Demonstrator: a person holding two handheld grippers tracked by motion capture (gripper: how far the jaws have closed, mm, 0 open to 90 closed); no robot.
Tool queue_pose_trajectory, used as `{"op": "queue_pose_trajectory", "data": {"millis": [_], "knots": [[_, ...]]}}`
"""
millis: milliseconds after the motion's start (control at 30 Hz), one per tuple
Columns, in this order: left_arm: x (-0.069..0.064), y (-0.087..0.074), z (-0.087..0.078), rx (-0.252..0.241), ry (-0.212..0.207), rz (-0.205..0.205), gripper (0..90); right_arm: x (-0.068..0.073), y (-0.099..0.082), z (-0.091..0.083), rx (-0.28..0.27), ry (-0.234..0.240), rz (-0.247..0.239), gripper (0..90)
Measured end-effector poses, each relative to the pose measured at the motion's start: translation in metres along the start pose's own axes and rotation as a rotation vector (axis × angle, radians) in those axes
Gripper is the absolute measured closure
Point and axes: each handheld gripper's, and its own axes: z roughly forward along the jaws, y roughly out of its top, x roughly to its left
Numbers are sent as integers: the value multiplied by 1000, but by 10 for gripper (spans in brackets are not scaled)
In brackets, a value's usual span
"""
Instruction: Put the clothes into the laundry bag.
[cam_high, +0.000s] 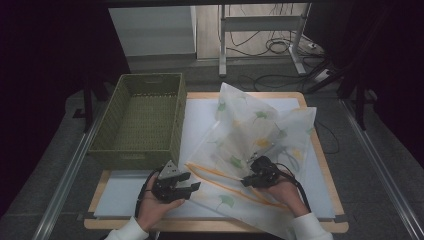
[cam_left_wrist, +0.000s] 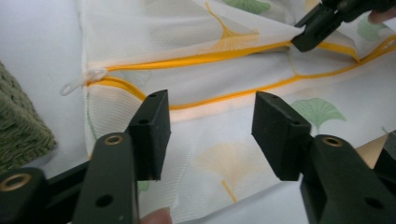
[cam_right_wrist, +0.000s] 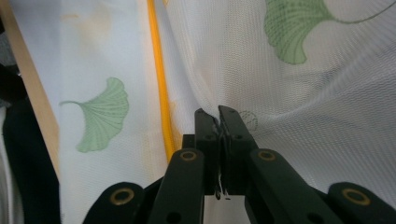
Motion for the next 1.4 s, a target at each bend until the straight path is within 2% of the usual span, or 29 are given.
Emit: {"op": "queue_pose_trajectory", "data": {"millis": [233,367,400,467,567,633,700,800,933,1133,1400], "knots": [[-2,-2,5,37,-8,14,431,0,-4,9,29,-1,7,866],[-2,-2,6,40,-6,24,419,-1,-5,10,28,3,10,862],[-1,-2,7,44,-9,25,413,0,-5,9,30,4,11,850],[-1,-3,7,49,-11,28,397,1,-5,8,26,10,-1,744],[0,-2,7,45,-8,34,379,2,-4,2,-10,-7,-15,604],[1,-2,7,49,-6,35,371,2,-3,-6,-72,-14,-11,514],[1,-3,6,48,-2,36,362,1,-3,-15,-134,-26,15,452],[1,-2,7,46,5,36,350,0,-5,-24,-187,-41,29,393],[3,-3,8,66,17,36,332,1,-8,-35,-250,-89,33,339],[6,-2,8,59,34,37,304,0,-19,-47,-318,-152,26,304],[11,-4,8,64,47,37,285,-15,-50,-59,-329,-181,85,283]]}}
